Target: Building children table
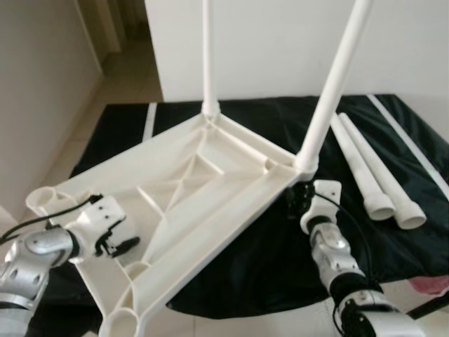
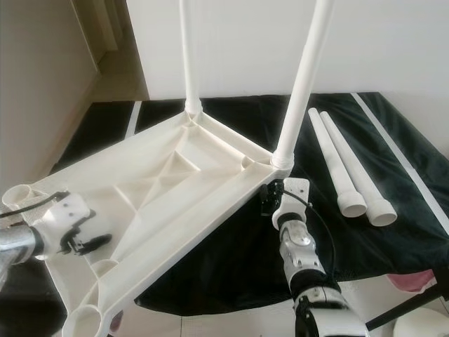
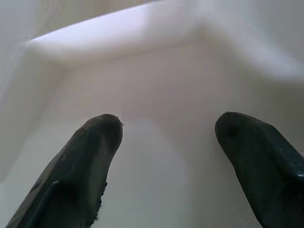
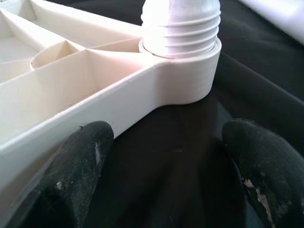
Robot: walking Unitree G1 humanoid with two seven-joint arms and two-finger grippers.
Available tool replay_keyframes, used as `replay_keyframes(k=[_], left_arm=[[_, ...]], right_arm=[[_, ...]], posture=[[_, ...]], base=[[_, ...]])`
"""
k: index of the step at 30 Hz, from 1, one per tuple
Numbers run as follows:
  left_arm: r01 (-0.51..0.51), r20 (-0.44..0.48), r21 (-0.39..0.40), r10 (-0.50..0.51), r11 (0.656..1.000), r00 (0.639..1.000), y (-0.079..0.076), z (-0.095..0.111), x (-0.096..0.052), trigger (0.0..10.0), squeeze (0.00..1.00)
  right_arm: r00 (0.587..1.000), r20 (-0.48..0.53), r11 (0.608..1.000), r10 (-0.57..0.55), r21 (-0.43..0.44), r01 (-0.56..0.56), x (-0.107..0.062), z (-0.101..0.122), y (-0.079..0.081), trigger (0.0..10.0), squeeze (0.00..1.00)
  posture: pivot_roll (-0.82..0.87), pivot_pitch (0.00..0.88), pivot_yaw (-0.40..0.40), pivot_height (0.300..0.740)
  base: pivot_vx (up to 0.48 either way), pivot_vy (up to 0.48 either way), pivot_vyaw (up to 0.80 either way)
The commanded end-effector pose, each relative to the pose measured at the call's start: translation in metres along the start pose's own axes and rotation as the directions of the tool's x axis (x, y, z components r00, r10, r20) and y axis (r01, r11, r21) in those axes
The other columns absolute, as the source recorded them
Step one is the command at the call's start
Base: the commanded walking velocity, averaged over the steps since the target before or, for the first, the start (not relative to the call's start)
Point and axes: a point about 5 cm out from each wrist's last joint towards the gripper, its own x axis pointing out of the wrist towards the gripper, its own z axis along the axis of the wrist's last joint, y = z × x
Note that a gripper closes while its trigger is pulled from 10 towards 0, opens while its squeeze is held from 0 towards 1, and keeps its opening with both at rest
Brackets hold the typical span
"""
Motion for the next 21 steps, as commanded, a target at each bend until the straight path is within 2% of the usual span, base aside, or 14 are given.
replay_keyframes(k=[1, 2, 4, 8, 10, 12, 15, 17, 19, 20, 21], left_arm=[[0.084, -0.006, -0.018, -0.084, 0.996, 0.996, -0.013, -0.002, 0.006, 10.0, 0.00], [0.084, -0.006, -0.018, -0.084, 0.996, 0.996, -0.013, -0.002, 0.006, 10.0, 0.00], [0.120, 0.029, -0.009, -0.120, 0.993, 0.992, -0.022, 0.010, 0.014, 10.0, 0.00], [0.127, 0.046, 0.001, -0.127, 0.992, 0.991, -0.025, 0.017, 0.018, 10.0, 0.00], [0.143, 0.136, 0.026, -0.145, 0.989, 0.980, -0.030, 0.041, 0.024, 10.0, 0.00], [0.145, 0.151, 0.029, -0.147, 0.989, 0.977, -0.031, 0.047, 0.025, 10.0, 0.00], [0.155, 0.215, 0.076, -0.168, 0.985, 0.962, -0.038, 0.072, 0.033, 10.0, 0.00], [0.161, 0.227, 0.082, -0.176, 0.984, 0.958, -0.041, 0.077, 0.034, 10.0, 0.00], [0.177, 0.251, 0.106, -0.199, 0.978, 0.948, -0.049, 0.089, 0.038, 10.0, 0.00], [0.177, 0.251, 0.106, -0.199, 0.978, 0.948, -0.049, 0.089, 0.038, 10.0, 0.00], [0.205, 0.274, 0.139, -0.237, 0.969, 0.932, -0.062, 0.102, 0.043, 10.0, 0.00]], right_arm=[[0.998, -0.022, 0.999, 0.051, 0.008, -0.051, 0.002, -0.001, 0.011, 10.0, 0.00], [0.998, -0.022, 0.999, 0.051, 0.008, -0.051, 0.002, -0.001, 0.011, 10.0, 0.00], [0.996, -0.040, 0.997, 0.082, -0.003, -0.082, 0.007, 0.003, 0.018, 10.0, 0.00], [0.995, -0.049, 0.996, 0.084, -0.011, -0.085, 0.010, 0.005, 0.020, 10.0, 0.00], [0.995, -0.060, 0.996, 0.076, -0.033, -0.078, 0.015, 0.009, 0.020, 10.0, 0.00], [0.995, -0.063, 0.996, 0.078, -0.033, -0.080, 0.016, 0.010, 0.021, 10.0, 0.00], [0.995, -0.063, 0.996, 0.081, -0.043, -0.083, 0.020, 0.016, 0.022, 10.0, 0.00], [0.995, -0.061, 0.995, 0.082, -0.047, -0.085, 0.021, 0.017, 0.022, 10.0, 0.00], [0.994, -0.065, 0.994, 0.089, -0.051, -0.093, 0.022, 0.019, 0.022, 10.0, 0.00], [0.994, -0.065, 0.994, 0.089, -0.051, -0.093, 0.022, 0.019, 0.022, 10.0, 0.00], [0.993, -0.071, 0.993, 0.099, -0.060, -0.103, 0.023, 0.019, 0.023, 10.0, 0.00]], posture=[[0.03, 0.000, -0.005, 0.740], [0.03, 0.000, -0.005, 0.740], [0.03, 0.000, -0.007, 0.740], [0.02, 0.000, -0.007, 0.740], [0.02, 0.000, -0.008, 0.740], [0.02, 0.000, -0.008, 0.740], [0.02, 0.000, -0.009, 0.740], [0.02, 0.000, -0.009, 0.740], [0.02, 0.000, -0.007, 0.740], [0.02, 0.000, -0.007, 0.740], [0.02, 0.000, -0.005, 0.740]], base=[[0.000, 0.000, 0.00], [0.000, 0.000, 0.00], [0.000, 0.000, 0.00], [0.000, 0.000, 0.00], [0.000, 0.000, 0.00], [0.000, 0.000, 0.00], [0.000, 0.000, 0.00], [0.000, 0.000, 0.00], [0.000, 0.000, 0.00], [0.000, 0.000, 0.00], [0.000, 0.000, 0.00]])
